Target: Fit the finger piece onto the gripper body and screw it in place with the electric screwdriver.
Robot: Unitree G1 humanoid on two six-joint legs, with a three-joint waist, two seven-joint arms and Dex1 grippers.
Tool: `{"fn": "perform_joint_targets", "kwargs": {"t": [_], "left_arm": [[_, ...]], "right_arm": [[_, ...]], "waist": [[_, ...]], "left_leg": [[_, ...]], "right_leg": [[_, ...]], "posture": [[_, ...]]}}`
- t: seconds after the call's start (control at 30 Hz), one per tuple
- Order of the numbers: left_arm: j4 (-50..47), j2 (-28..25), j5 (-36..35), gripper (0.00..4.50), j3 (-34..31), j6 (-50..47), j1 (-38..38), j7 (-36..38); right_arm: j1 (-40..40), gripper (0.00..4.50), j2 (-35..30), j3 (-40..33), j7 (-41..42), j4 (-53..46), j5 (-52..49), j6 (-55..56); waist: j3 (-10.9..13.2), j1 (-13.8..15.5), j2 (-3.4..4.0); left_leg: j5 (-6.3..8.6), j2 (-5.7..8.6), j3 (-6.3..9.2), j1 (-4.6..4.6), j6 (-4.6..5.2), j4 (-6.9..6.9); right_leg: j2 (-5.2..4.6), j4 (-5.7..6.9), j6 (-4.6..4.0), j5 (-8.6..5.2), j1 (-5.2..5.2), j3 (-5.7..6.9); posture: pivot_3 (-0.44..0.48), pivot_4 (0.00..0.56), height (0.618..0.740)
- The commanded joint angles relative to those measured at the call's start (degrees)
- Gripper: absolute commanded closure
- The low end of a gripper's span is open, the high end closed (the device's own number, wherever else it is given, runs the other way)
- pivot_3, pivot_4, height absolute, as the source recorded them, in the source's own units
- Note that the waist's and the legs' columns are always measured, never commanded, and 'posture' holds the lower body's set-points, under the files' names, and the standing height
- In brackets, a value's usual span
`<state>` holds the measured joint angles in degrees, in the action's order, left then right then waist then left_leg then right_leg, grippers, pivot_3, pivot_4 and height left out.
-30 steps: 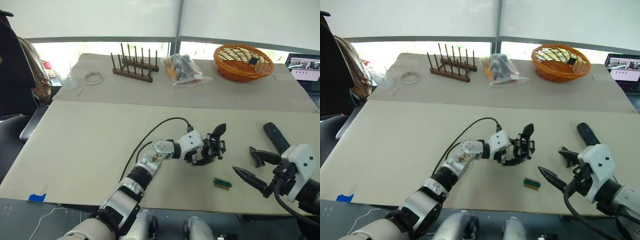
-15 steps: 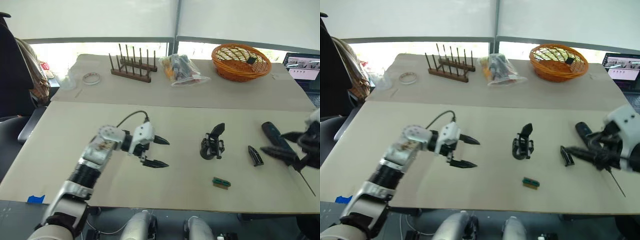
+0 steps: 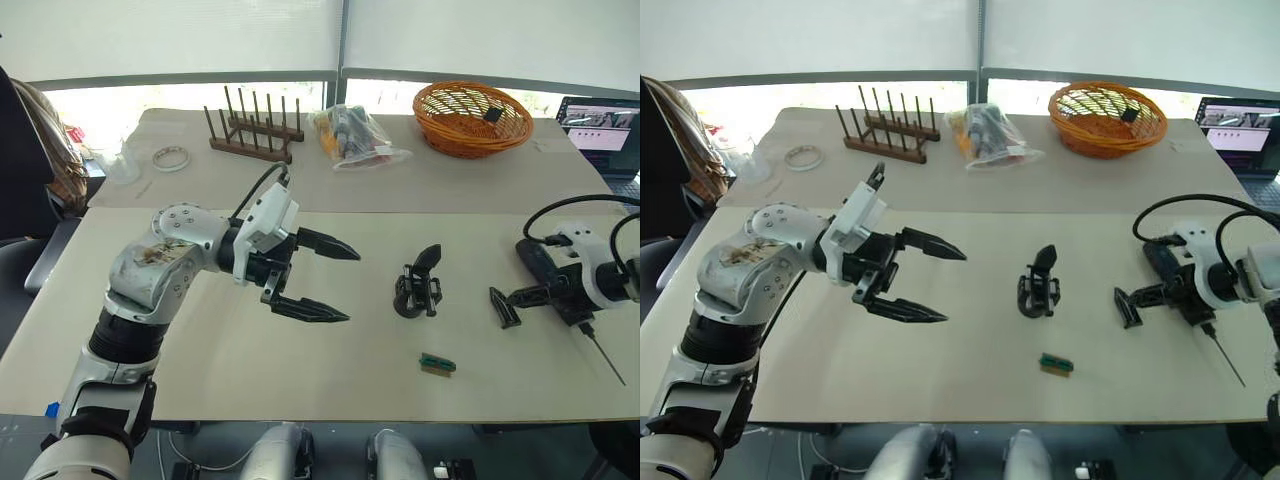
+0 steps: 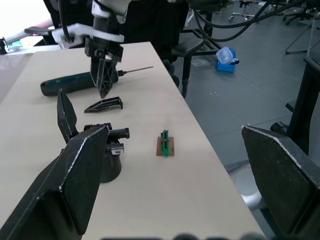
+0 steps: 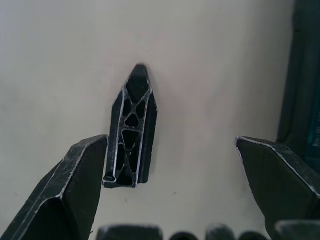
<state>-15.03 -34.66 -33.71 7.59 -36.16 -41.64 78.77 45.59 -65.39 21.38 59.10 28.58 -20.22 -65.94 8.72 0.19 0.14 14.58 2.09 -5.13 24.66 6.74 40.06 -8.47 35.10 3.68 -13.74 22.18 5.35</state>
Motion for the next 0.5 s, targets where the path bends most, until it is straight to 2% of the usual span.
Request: {"fn": "perform_joint_targets", "kwargs": {"t": [0.03,0.27,0.37,0.5], "left_arm": [[-2.0,-0.4,-1.0,0.04,-1.2,0.2,-0.4,-1.9],[-0.7,-0.2,-0.3,0.04,-0.6,1.5,-1.2,-3.5],[-0.2,0.2,-0.2,0.00,-0.2,2.0,-1.7,-4.0],[0.3,0.4,0.0,0.00,0.3,2.1,-2.1,-4.2]], "right_arm": [[3.7,0.00,1.7,1.4,4.5,3.6,3.0,0.4],[3.4,0.00,2.7,4.9,11.8,3.8,6.3,0.5],[2.1,0.83,3.1,4.7,12.1,4.3,7.8,1.3],[0.8,2.21,3.2,4.0,12.3,4.7,9.4,3.2]], "waist": [[0.0,0.0,0.00],[0.0,0.3,0.01],[0.0,0.3,0.01],[0.0,0.3,0.01]], "left_leg": [[0.00,0.00,-0.01,0.00,0.00,0.01],[-0.01,0.02,0.02,-0.01,-0.03,0.02],[-0.03,0.01,0.03,-0.01,-0.06,0.03],[-0.06,0.01,0.04,-0.04,-0.11,0.02]], "right_leg": [[0.00,0.00,0.00,0.00,0.00,-0.01],[0.02,0.00,0.01,0.00,-0.01,0.06],[0.02,0.00,0.01,-0.01,-0.03,0.09],[0.04,0.02,0.01,0.00,-0.04,0.10]], "posture": [[0.000,0.150,0.740],[0.000,0.150,0.740],[0.000,0.150,0.740],[0.000,0.150,0.740]]}}
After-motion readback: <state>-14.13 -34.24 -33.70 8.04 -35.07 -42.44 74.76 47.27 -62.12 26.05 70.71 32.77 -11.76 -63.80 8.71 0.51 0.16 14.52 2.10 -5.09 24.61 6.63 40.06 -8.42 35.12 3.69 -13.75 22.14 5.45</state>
